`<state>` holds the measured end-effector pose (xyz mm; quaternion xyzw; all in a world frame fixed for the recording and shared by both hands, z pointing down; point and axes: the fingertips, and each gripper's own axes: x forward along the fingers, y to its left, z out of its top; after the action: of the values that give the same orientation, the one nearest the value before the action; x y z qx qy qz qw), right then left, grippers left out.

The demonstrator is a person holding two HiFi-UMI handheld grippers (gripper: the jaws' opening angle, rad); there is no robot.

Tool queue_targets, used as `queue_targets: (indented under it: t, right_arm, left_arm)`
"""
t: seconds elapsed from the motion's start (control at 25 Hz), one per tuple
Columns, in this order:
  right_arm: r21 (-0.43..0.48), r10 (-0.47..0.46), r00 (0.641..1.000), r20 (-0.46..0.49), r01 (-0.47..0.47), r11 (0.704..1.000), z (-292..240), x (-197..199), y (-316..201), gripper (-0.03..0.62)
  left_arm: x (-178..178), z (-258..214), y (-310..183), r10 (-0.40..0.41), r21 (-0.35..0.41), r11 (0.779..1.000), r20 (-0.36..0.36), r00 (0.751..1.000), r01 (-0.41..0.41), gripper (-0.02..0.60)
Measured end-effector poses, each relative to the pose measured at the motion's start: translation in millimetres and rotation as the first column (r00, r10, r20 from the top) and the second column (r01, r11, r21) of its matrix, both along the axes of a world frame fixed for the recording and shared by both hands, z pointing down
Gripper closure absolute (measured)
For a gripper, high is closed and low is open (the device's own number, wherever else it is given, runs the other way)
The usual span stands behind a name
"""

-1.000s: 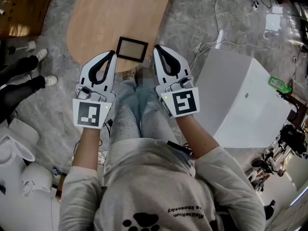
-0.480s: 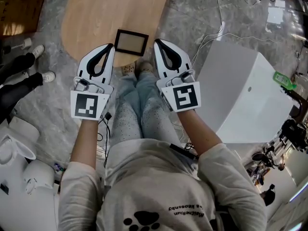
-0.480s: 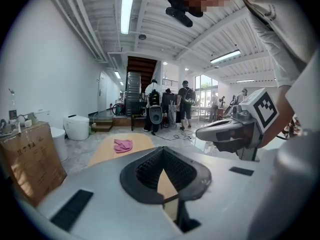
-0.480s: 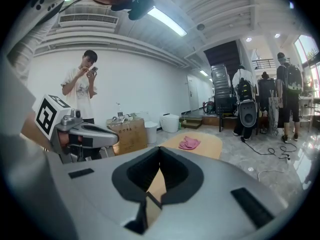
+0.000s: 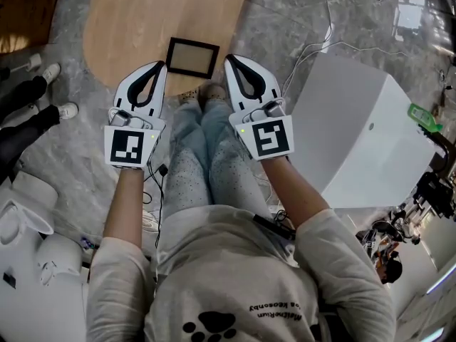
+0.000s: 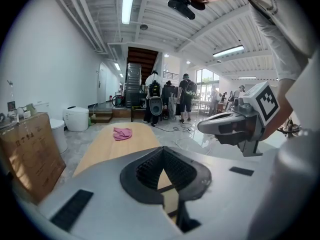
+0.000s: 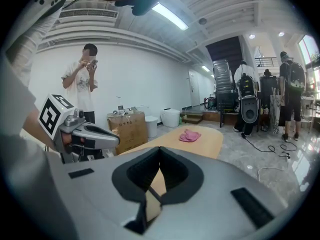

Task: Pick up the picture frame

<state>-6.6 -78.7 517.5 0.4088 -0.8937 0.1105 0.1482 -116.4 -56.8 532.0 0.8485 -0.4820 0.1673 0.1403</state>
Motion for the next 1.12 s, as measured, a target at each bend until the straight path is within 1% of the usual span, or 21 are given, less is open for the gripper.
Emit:
queue_targets:
  t: [0.36, 0.48, 0.56, 0.84, 1.12]
  right_arm:
    - [-0.058, -0.007, 1.000, -0.031, 0.005, 0.998, 31.3, -0.7, 6.4, 0.586]
    - [-0.096, 0.001, 0.999, -0.032, -0.004, 0.995, 46.2, 0.6, 10.0, 0.586]
    - [-0.114, 0.000, 0.999, -0.038, -0.005, 0.993, 55.2, 1.0, 12.9, 0.586]
    - [-0.143, 0.024, 0.998, -0.060, -0.032, 0.989, 78.0, 1.0, 11.1, 0.586]
    - [-0.170, 0.022, 0.996, -0.086, -0.037, 0.985, 99.1, 1.4, 11.4, 0.586]
  left_arm:
    - [-2.2, 38.1, 1.0, 0.024, -0.056, 0.998, 0.017, 1.000, -0.024, 0.574]
    - [-1.0, 52.2, 1.3, 0.031, -0.083, 0.996, 0.018, 0.999, -0.029, 0.574]
    - [-0.7, 62.5, 3.3, 0.038, -0.106, 0.994, 0.032, 0.999, -0.034, 0.574]
    - [-1.0, 78.5, 1.5, 0.059, -0.127, 0.991, 0.051, 0.997, -0.053, 0.574]
    - [-0.1, 100.4, -2.0, 0.079, -0.163, 0.984, 0.062, 0.995, -0.068, 0.574]
